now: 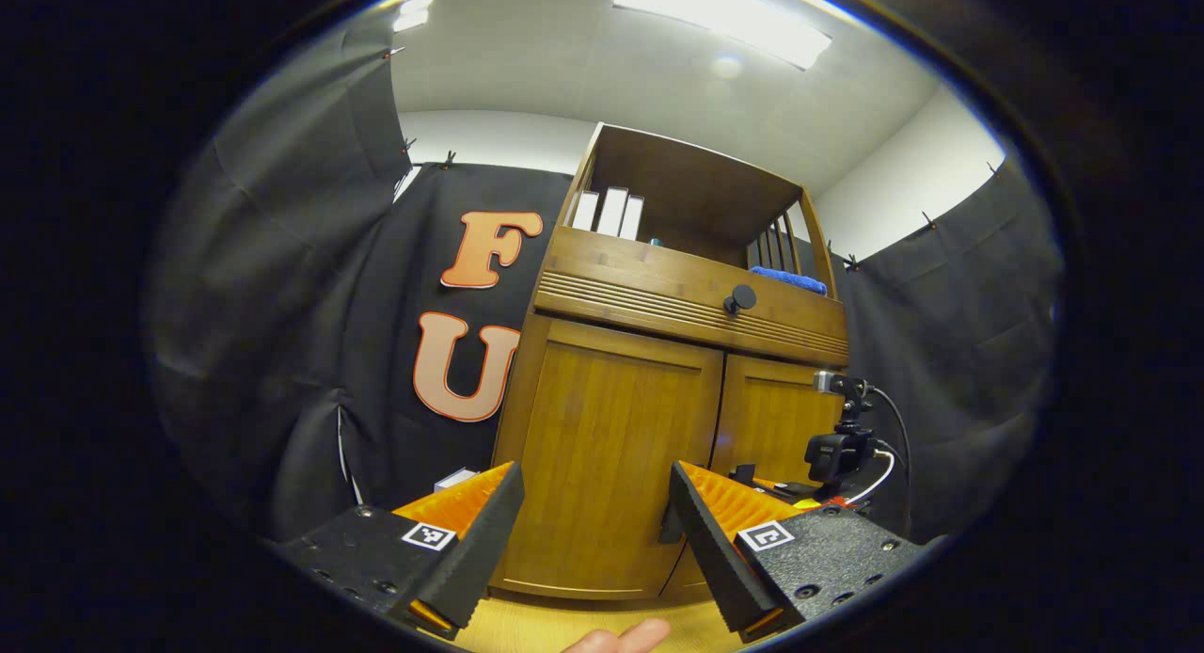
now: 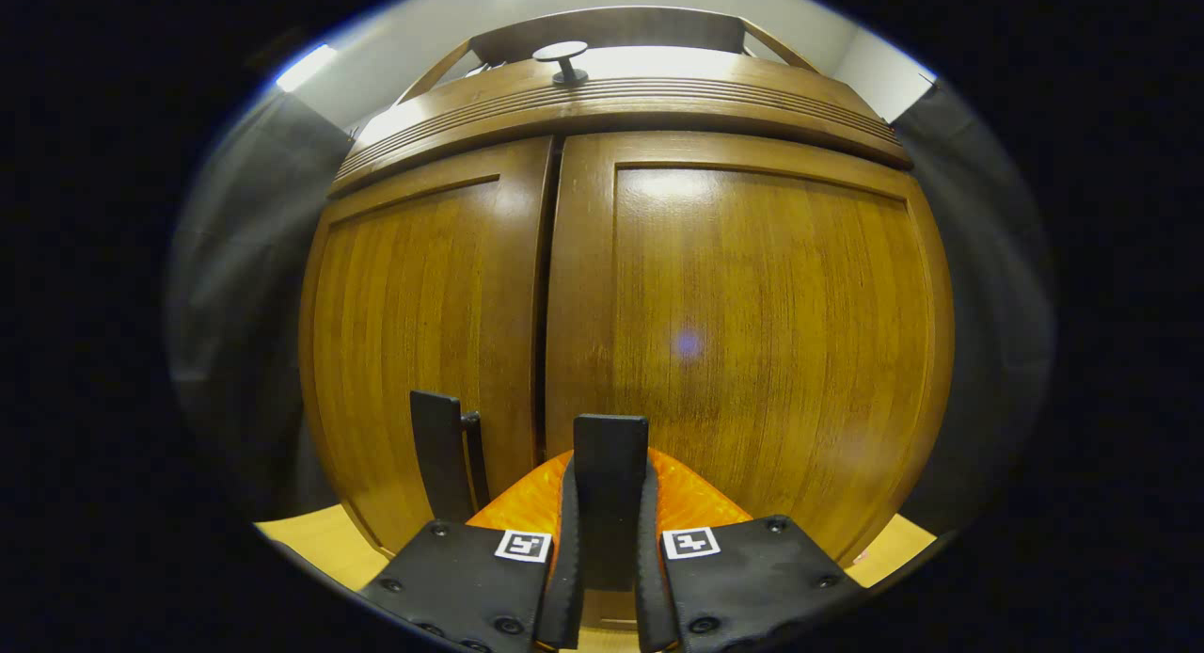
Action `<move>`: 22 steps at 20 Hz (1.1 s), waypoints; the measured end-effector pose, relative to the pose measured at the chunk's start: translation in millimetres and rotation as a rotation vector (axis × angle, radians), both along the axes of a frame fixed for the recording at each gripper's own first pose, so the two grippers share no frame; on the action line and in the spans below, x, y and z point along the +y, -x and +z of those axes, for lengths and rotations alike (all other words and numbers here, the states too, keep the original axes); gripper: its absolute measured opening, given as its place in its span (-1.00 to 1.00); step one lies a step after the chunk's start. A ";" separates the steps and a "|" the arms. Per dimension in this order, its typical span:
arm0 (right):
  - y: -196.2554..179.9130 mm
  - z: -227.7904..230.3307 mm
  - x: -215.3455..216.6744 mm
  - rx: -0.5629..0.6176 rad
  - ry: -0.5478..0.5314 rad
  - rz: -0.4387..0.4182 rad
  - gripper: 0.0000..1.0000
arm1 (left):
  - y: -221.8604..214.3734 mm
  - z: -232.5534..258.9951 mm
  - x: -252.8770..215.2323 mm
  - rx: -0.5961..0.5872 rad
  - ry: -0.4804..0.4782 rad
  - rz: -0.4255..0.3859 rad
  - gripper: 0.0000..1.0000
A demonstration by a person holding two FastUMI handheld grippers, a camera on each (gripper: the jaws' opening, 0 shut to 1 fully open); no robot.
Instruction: Open the right door of the double-door shoe cabinet with the right hand, and open the left door with the left hand.
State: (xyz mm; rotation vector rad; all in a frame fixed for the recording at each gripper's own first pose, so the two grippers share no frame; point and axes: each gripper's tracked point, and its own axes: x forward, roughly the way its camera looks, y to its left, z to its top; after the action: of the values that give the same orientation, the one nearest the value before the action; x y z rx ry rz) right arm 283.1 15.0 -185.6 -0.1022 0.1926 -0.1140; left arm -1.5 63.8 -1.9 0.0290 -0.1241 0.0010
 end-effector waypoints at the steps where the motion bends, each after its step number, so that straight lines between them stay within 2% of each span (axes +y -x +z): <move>1: 0.5 -1.5 -1.6 0.006 0.004 0.010 -0.40 | 0.0 -2.2 0.0 0.002 -0.001 0.003 0.88; 3: 0.6 0.7 0.0 0.003 0.011 0.022 -0.40 | 1.3 -4.4 -1.1 0.001 0.004 0.009 0.80; 5: 6.6 0.1 0.0 0.018 0.004 0.031 -0.40 | 2.1 -8.1 -0.2 0.003 0.015 0.022 0.88; 6: 13.1 0.8 1.4 0.033 -0.006 0.035 -0.40 | 2.1 -10.1 -1.3 0.009 0.019 0.025 0.80; 7: 24.0 5.2 3.4 0.036 -0.003 0.044 -0.40 | 3.0 -12.2 -2.4 0.014 0.021 0.026 0.96; 8: 35.4 7.5 5.0 0.038 0.010 0.062 -0.41 | 2.5 -13.3 -2.4 0.015 0.020 0.025 0.80; 10: 58.5 11.2 6.1 0.043 -0.044 0.102 -0.48 | 1.1 -12.5 -5.2 0.006 0.019 0.028 0.88; 12: 69.0 14.9 8.6 0.055 -0.100 0.141 -0.33 | -1.2 -12.1 -12.0 -0.010 0.023 0.020 0.88; 13: 76.5 15.8 9.7 0.052 -0.102 0.151 -0.48 | -3.6 -12.7 -17.5 -0.012 0.029 0.010 0.88; 14: 82.7 18.0 7.1 0.047 -0.095 0.152 -0.31 | -5.2 -15.0 -24.5 -0.010 0.034 -0.006 0.88; 16: 92.2 19.5 3.6 0.041 -0.087 0.154 -0.50 | -6.9 -20.0 -33.5 0.003 0.044 -0.035 0.88; 17: 97.5 21.0 2.5 0.039 -0.086 0.154 -0.31 | -8.2 -21.9 -36.4 0.010 0.048 -0.044 0.87; 18: 100.5 23.1 1.5 0.034 -0.085 0.150 -0.50 | -8.1 -24.4 -37.6 0.019 0.051 -0.049 0.88; 19: 106.4 24.9 -0.5 0.031 -0.082 0.146 -0.50 | -8.4 -26.9 -37.0 0.027 0.052 -0.048 0.88; 20: 113.7 26.7 -2.5 0.025 -0.073 0.145 -0.41 | -10.9 -29.2 -36.2 0.035 0.052 -0.044 0.89; 22: 127.7 30.5 -10.4 0.014 -0.066 0.138 -0.41 | -14.3 -33.8 -34.5 0.050 0.055 -0.041 0.89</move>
State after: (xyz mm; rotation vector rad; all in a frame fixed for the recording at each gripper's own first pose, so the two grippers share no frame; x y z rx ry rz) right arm 155.4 4.7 -155.2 -0.0506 0.2030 0.0307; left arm 12.9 29.3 -35.6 -0.0288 -0.0748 -0.0373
